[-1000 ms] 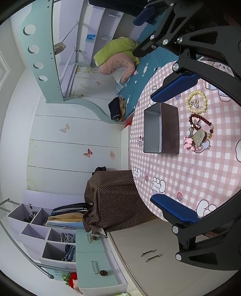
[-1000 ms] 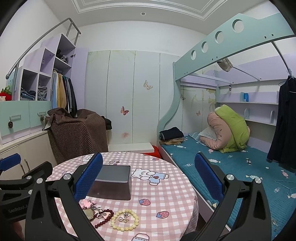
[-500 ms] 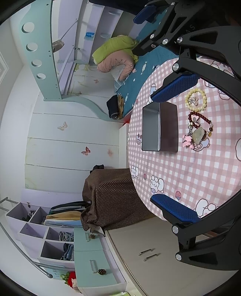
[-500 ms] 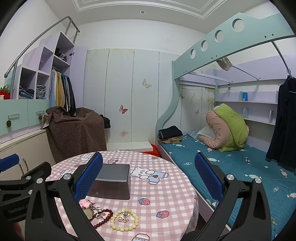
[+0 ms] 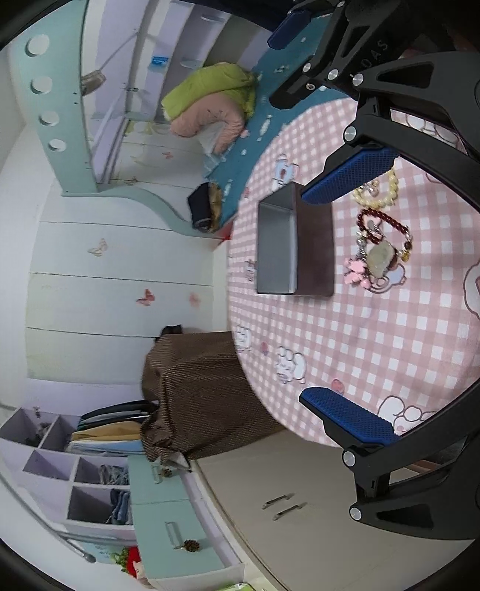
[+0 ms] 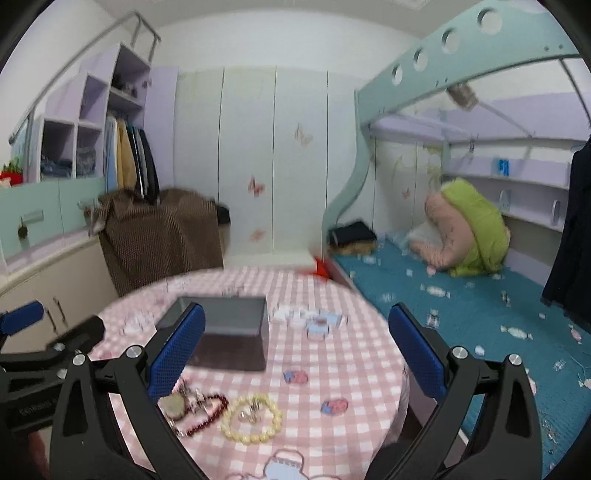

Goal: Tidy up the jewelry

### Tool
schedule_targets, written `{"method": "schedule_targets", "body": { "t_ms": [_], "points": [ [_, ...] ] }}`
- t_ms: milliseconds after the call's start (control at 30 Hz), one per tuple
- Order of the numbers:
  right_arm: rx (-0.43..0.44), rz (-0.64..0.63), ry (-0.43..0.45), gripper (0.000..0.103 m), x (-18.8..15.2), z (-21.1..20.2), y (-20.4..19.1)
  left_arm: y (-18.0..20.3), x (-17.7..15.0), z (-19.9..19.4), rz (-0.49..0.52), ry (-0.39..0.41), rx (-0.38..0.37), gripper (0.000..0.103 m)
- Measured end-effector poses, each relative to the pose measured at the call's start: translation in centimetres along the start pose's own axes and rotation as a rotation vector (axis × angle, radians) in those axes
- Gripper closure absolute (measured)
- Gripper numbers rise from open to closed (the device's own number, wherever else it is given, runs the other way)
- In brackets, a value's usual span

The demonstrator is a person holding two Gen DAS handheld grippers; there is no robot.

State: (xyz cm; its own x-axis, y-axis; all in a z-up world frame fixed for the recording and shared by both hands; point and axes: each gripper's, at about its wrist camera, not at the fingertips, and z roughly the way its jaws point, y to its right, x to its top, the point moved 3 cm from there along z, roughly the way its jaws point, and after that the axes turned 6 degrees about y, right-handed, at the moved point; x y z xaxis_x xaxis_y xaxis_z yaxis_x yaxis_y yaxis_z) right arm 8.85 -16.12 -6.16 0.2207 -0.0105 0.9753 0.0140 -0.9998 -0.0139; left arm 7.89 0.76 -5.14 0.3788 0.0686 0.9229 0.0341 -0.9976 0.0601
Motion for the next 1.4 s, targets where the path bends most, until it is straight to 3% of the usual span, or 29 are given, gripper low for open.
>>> {"method": "schedule_targets", "body": {
  "t_ms": [367,733,800,867,1033,1167,1267,1400],
  "points": [
    [-0.082,-0.060,-0.280,0.007,-5.1,5.6,1.4,-0.6,-4.1,6.3,0.032,-0.224,-0.082,0.005],
    [-0.038,-0.068,-0.379,0.007,-7.9,7.2,1.4,0.7,-6.8,8.3,0.136,-0.333,-0.113,0.006],
    [-0.042,-0.072,-0.393,0.007,-8.1,7.3,1.5,1.2,-7.0,8.5,0.147,-0.343,-0.111,0.011],
    [-0.045,-0.080,-0.404,0.007,-8.5,7.6,1.5,1.4,-7.5,8.9,0.162,-0.376,-0.109,0.033],
    [-0.035,-0.096,-0.426,0.009,-9.2,8.2,1.4,1.3,-8.6,10.0,0.146,-0.420,-0.126,0.034],
    [-0.017,-0.104,-0.427,0.020,-9.6,8.5,1.3,1.3,-8.6,10.0,0.154,-0.410,-0.148,0.041],
    [0.041,-0.098,-0.422,0.039,-9.6,8.4,0.9,1.3,-8.5,10.0,0.157,-0.382,-0.192,0.064],
    [0.115,-0.095,-0.418,0.068,-9.7,8.1,0.1,1.7,-8.5,9.9,0.176,-0.361,-0.234,0.075]
  ]
}}
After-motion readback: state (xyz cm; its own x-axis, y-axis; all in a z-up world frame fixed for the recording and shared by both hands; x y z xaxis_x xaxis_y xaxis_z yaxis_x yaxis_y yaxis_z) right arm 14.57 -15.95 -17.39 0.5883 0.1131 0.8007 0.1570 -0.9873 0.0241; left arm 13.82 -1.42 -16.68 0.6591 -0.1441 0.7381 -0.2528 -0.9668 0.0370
